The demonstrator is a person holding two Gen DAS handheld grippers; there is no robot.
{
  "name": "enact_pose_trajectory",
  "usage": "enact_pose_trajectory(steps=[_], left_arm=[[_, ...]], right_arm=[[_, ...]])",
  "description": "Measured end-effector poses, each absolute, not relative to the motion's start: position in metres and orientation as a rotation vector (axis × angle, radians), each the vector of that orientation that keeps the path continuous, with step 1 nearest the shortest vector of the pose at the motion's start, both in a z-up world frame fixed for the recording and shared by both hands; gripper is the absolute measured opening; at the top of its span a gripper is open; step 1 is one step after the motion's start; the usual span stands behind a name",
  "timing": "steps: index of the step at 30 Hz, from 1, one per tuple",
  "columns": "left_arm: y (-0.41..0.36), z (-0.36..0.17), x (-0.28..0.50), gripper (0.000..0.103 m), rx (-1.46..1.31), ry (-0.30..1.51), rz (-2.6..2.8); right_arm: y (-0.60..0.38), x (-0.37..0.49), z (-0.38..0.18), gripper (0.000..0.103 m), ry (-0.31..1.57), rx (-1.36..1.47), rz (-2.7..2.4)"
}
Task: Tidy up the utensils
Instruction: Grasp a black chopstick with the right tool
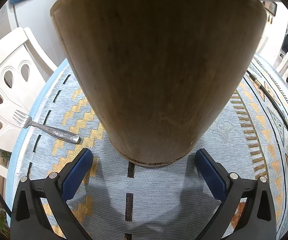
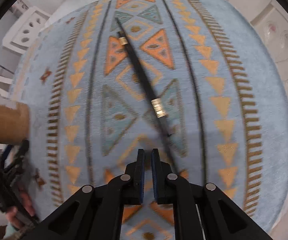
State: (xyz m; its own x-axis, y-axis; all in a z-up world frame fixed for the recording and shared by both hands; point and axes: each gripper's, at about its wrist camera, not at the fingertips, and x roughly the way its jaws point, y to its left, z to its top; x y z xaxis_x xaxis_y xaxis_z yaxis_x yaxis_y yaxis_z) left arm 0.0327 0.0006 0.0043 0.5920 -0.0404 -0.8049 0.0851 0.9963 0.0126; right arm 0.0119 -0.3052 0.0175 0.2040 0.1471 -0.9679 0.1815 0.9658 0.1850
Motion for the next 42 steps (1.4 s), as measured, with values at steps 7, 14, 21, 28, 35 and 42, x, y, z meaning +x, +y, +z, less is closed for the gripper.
enact_pose_trajectory(steps=[7, 14, 21, 28, 35, 42], left_arm=[[0.0, 0.005, 0.032, 0.103, 0.051, 0.934, -0.073], [0.0, 0.005, 0.032, 0.103, 0.051, 0.934, -0.073], [0.0, 0.004, 0.033, 0.103, 0.052, 0.934, -0.073], [0.0, 0.004, 0.032, 0.103, 0.052, 0.934, -0.073], [0.0, 0.004, 0.032, 0.103, 0.052, 0.934, -0.073], [0.0, 0.004, 0.032, 0.103, 0.052, 0.934, -0.073]], right_arm=[[-0.265, -0.008, 0.035, 0.002, 1.345, 0.297, 0.164], [-0.283, 0.016, 0.045, 0.04, 1.316, 0.124, -0.01], [-0.308, 0.017, 0.015, 0.028, 1.346, 0.247, -0.078], [-0.276, 0.008, 0.023, 0.003, 1.304, 0.286, 0.103], [-0.244, 0.027, 0.026, 0.004, 1.367, 0.217, 0.158], [-0.269, 0.075, 0.042, 0.007, 1.297, 0.203, 0.058]])
